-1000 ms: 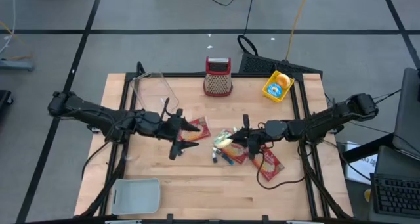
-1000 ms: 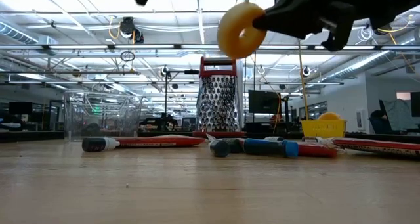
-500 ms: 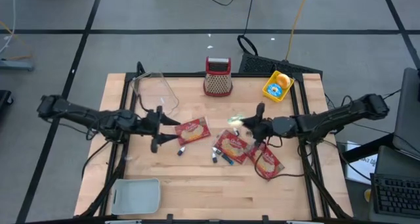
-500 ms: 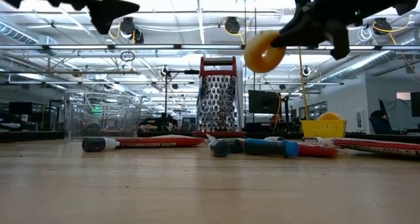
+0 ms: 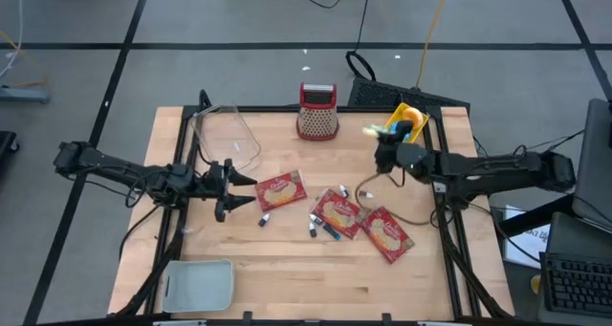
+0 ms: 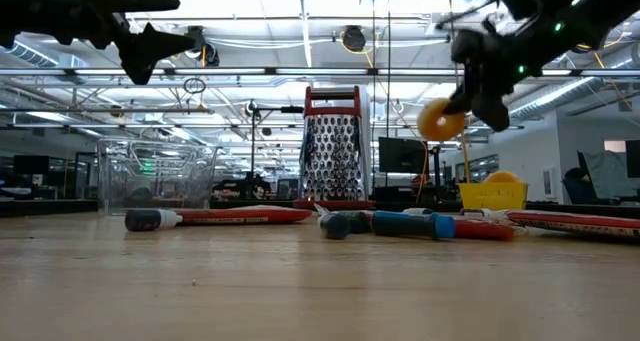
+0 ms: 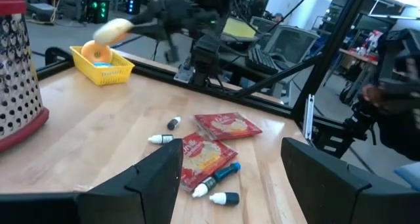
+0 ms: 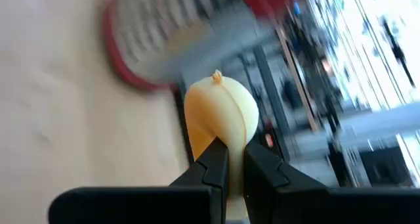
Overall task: Pick & Place Food Item
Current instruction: Put the sky blue donut into the yellow bin
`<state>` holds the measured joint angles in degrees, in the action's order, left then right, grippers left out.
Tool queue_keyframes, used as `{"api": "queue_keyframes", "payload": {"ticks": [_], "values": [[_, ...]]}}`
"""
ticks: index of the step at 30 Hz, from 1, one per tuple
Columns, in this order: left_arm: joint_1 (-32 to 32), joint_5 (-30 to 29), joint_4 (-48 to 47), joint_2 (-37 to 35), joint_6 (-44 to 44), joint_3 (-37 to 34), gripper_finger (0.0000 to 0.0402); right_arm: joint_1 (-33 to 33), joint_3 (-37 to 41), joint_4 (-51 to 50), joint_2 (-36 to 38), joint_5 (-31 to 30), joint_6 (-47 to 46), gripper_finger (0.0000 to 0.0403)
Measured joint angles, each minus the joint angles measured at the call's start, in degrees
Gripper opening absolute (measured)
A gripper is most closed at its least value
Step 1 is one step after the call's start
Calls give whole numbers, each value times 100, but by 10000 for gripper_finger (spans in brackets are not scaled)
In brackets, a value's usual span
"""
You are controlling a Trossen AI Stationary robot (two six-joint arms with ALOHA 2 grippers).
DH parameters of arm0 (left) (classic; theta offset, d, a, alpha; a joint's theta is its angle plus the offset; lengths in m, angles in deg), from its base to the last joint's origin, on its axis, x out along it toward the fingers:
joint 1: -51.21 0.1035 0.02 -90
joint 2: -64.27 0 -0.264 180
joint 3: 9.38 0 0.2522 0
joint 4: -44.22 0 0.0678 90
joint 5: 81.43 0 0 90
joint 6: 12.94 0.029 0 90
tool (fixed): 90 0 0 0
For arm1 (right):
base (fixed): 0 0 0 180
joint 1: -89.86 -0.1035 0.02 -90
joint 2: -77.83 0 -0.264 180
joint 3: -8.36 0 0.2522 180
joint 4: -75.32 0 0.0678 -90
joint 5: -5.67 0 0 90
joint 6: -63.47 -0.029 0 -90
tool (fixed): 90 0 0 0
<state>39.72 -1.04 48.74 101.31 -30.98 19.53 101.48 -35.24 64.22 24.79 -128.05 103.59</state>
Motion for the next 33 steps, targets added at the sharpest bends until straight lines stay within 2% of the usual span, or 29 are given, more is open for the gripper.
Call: {"api": "queue_keyframes", "payload": {"ticks": [6, 10, 19, 26, 31, 33], "values": [[0, 1, -6, 2, 427, 0, 264, 1649, 555, 780, -22, 22, 141, 18], [0, 2, -2, 2, 446, 0, 263, 2245, 744, 927, -135, 33, -125, 18], [0, 2, -4, 2, 413, 0, 262, 2397, 1104, 914, -368, 41, -630, 18], [0, 2, -4, 2, 413, 0, 258, 2758, 1318, 975, -623, 79, -647, 18], [0, 2, -4, 2, 413, 0, 258, 2971, 1444, 1142, -646, 618, -750, 18], [0, 4, -4, 2, 414, 0, 258, 3005, 1487, 1320, -646, 639, -795, 20]]}}
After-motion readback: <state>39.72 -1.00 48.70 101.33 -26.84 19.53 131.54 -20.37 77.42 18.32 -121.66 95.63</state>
